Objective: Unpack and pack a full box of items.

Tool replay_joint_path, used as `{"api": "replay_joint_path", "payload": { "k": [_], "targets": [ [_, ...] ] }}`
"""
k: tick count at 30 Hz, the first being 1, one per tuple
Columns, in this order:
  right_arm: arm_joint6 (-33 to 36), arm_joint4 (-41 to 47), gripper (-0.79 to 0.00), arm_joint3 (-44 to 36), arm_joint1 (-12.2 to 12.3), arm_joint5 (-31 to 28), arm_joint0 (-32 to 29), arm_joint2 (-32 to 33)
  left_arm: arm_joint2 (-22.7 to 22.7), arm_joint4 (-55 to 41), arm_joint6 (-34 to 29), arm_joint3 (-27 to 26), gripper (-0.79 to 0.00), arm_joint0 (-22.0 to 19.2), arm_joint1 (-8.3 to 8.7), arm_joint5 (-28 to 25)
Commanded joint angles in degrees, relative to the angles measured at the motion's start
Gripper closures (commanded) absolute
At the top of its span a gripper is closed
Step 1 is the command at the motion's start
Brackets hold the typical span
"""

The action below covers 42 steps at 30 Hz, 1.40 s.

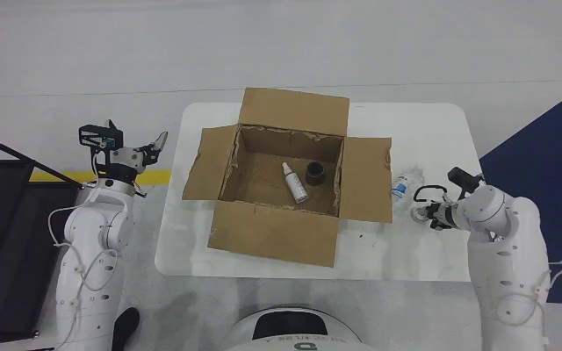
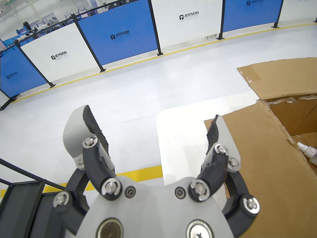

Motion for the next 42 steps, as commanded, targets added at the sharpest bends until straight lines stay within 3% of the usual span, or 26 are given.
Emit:
{"api": "replay_joint_path", "payload": {
  "k": [1, 8, 11, 18, 24, 29, 31, 34, 36, 42],
  "targets": [
    [0.2, -0.6, -0.256, 2.3, 0.0, -0.2, 1.5, -0.8, 0.0, 0.0, 0.0, 0.0, -0.785, 0.0, 0.0, 0.0],
    [0.9, -2.4, -0.185, 7.6, -0.2, -0.9, 5.1, -2.4, 0.0, 0.0, 0.0, 0.0, -0.785, 0.0, 0.0, 0.0],
    [0.9, -2.7, 0.0, 8.6, -0.3, -0.9, 5.8, -2.4, 0.0, 0.0, 0.0, 0.0, -0.785, 0.0, 0.0, 0.0],
    [-1.3, -0.7, 0.0, 6.3, -0.4, 1.3, 4.9, 0.5, 0.0, 0.0, 0.0, 0.0, -0.785, 0.0, 0.0, 0.0],
    [-10.5, 12.4, 0.0, -3.2, -1.1, 3.6, -0.6, 8.6, 0.0, 0.0, 0.0, 0.0, -0.785, 0.0, 0.0, 0.0],
    [-23.0, 39.2, 0.0, -13.5, -2.9, -8.7, -8.5, 16.2, 0.0, 0.0, 0.0, 0.0, -0.785, 0.0, 0.0, 0.0],
    [-24.2, 48.1, 0.0, -17.5, -3.3, -18.5, -12.1, 16.8, 0.0, 0.0, 0.0, 0.0, -0.785, 0.0, 0.0, 0.0],
    [-20.8, 51.5, 0.0, -21.7, -3.2, -27.0, -13.8, 15.0, 0.0, 0.0, 0.0, 0.0, -0.785, 0.0, 0.0, 0.0],
    [-17.8, 50.3, 0.0, -24.3, -2.8, -29.5, -13.4, 12.6, 0.0, 0.0, 0.0, 0.0, -0.785, 0.0, 0.0, 0.0],
    [-11.3, 44.6, 0.0, -28.4, -1.8, -28.4, -7.9, 3.6, 0.0, 0.0, 0.0, 0.0, -0.785, 0.0, 0.0, 0.0]
  ]
}}
